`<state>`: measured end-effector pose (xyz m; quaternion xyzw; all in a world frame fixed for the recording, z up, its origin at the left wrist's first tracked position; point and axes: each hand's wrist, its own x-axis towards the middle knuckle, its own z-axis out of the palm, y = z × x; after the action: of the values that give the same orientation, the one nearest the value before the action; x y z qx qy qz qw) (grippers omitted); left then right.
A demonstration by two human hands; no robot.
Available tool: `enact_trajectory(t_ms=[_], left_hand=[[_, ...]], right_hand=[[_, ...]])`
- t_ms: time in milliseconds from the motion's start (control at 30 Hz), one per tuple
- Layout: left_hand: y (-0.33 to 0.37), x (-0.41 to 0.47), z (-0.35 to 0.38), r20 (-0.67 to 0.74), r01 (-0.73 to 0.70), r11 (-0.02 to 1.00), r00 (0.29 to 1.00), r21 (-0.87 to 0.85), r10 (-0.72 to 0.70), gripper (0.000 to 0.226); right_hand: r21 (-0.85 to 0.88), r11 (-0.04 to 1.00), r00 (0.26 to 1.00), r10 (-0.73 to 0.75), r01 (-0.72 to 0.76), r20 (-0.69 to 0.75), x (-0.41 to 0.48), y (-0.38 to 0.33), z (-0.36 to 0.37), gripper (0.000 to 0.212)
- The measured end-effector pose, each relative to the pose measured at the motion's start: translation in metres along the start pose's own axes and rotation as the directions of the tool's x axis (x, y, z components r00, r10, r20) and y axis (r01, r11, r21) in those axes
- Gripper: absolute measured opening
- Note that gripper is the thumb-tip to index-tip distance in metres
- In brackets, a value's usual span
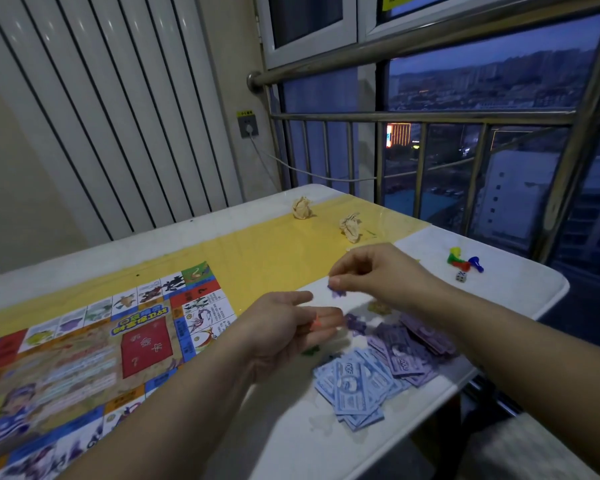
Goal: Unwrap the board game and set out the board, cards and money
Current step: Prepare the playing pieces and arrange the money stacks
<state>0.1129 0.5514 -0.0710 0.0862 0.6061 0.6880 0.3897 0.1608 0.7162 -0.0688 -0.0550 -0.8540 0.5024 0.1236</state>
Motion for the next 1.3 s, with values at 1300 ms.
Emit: enact_trajectory(t_ms=[1300], left_hand=[[-0.005, 0.072, 0.04, 0.129, -0.201, 0.103, 0.87, 0.974, 0.475, 0.029]], right_hand=[[-0.346, 0.887, 0.89, 0.138, -0.306, -0.434, -0.004, 0.1, -0.127, 0.037]])
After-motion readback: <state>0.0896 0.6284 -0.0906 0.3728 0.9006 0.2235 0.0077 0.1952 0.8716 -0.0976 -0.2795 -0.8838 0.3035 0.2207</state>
